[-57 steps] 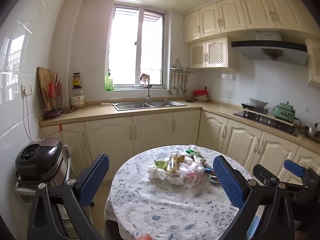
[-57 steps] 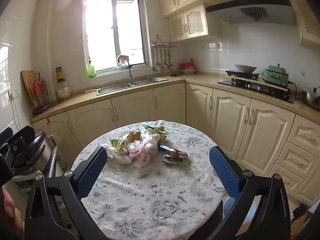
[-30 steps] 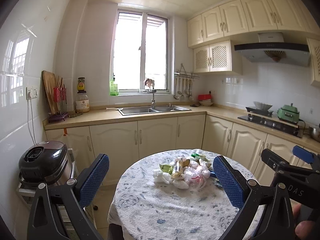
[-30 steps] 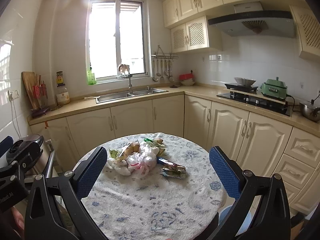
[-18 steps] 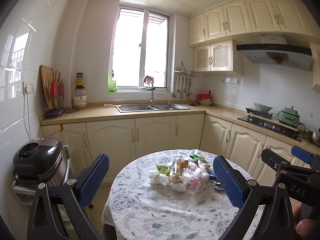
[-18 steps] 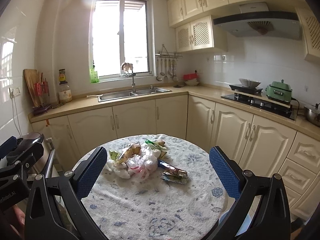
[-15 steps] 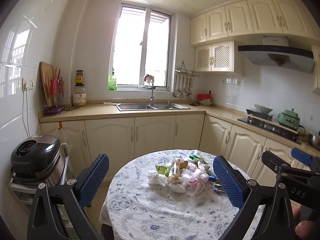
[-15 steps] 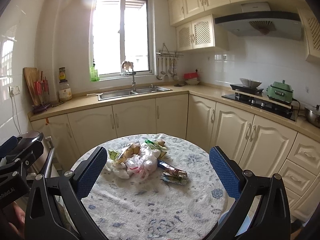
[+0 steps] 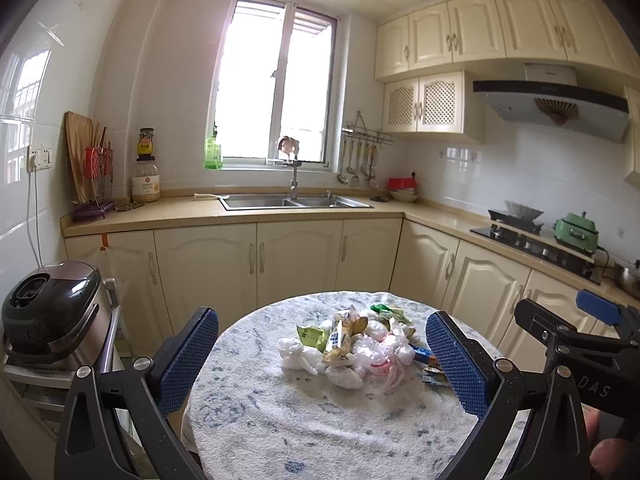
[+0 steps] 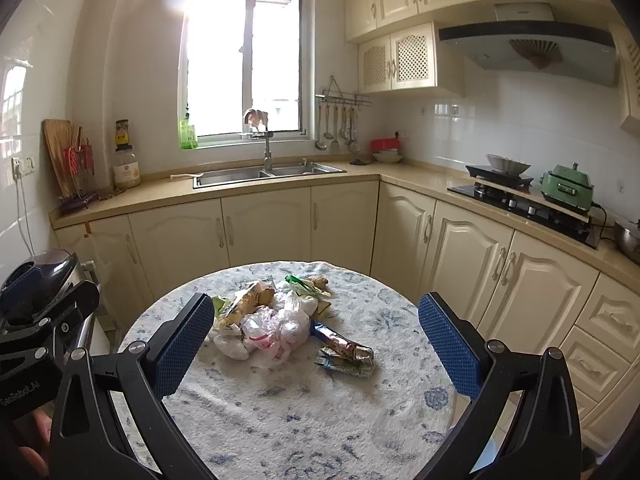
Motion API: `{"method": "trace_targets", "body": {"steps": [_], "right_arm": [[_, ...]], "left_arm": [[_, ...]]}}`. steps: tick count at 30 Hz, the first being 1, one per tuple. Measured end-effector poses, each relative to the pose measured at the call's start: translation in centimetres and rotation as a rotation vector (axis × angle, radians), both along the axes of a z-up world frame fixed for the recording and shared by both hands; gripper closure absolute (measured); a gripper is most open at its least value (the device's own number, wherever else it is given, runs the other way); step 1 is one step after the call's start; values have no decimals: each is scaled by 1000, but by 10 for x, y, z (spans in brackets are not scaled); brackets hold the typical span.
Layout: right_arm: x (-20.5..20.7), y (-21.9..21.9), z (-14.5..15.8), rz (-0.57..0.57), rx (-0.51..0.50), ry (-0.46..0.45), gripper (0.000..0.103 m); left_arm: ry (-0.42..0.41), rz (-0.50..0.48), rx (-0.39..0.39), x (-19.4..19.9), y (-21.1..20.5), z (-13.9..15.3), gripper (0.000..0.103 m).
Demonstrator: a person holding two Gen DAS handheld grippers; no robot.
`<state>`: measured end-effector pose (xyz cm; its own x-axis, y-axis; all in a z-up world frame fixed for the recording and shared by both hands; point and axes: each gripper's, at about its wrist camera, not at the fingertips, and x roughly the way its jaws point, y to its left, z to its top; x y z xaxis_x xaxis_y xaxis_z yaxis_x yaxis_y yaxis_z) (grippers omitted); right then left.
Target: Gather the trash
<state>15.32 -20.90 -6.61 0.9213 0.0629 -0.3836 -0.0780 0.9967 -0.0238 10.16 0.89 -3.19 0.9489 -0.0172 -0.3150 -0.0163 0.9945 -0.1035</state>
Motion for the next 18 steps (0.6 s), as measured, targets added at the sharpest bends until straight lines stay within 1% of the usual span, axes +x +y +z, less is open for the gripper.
{"method": "trace_targets", "body": {"steps": [3, 6, 12, 18], "right_arm": [[14, -4, -10, -2, -9, 27, 0], [31, -7, -26, -2, -15, 67, 0], [74, -22, -78, -17, -20, 208, 0], [110, -35, -129, -30, -16, 336, 8]], "left_arm": [[27, -1, -3, 15, -2, -12, 1], [73, 2, -6, 35, -4, -26, 1], [200, -2, -12, 82, -7, -59, 1], [303, -20, -17, 122, -11, -85, 1]]}}
